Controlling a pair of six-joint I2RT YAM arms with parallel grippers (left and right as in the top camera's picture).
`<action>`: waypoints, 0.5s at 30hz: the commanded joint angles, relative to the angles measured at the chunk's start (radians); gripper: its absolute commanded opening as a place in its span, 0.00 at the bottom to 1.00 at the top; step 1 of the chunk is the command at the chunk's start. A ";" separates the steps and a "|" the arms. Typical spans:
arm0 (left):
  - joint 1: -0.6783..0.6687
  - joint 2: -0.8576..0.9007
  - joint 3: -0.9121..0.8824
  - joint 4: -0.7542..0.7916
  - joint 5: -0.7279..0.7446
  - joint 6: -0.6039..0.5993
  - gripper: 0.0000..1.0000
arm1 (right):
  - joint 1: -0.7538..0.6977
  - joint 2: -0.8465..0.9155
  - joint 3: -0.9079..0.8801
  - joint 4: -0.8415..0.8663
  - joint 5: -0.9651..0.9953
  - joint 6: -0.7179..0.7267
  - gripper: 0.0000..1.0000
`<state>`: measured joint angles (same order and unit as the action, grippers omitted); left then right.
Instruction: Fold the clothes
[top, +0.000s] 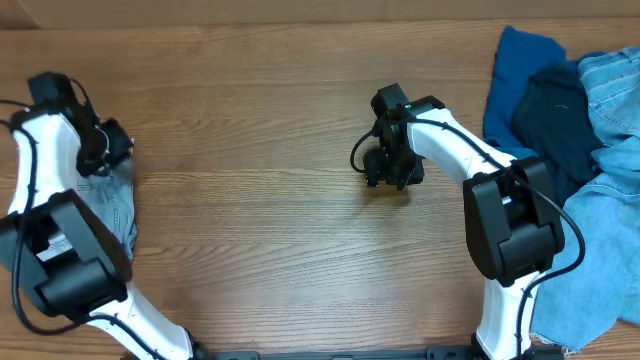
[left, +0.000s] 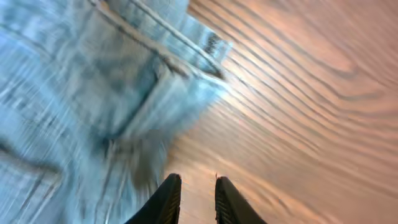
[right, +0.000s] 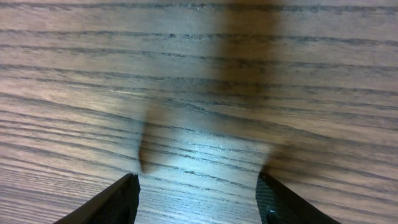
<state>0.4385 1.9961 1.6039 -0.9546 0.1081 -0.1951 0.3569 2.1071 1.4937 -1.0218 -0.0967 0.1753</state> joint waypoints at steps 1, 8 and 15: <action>-0.030 -0.146 0.126 -0.102 0.048 0.004 0.24 | -0.001 0.014 -0.009 0.002 0.006 0.000 0.64; -0.290 -0.330 0.130 -0.119 0.049 0.054 0.47 | -0.001 0.014 -0.009 0.023 -0.019 0.001 1.00; -0.530 -0.304 0.125 -0.111 0.013 0.151 1.00 | -0.010 0.014 0.008 0.114 -0.046 0.006 1.00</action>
<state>-0.0353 1.6806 1.7241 -1.0698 0.1425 -0.0967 0.3592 2.1048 1.4963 -0.9245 -0.1089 0.1829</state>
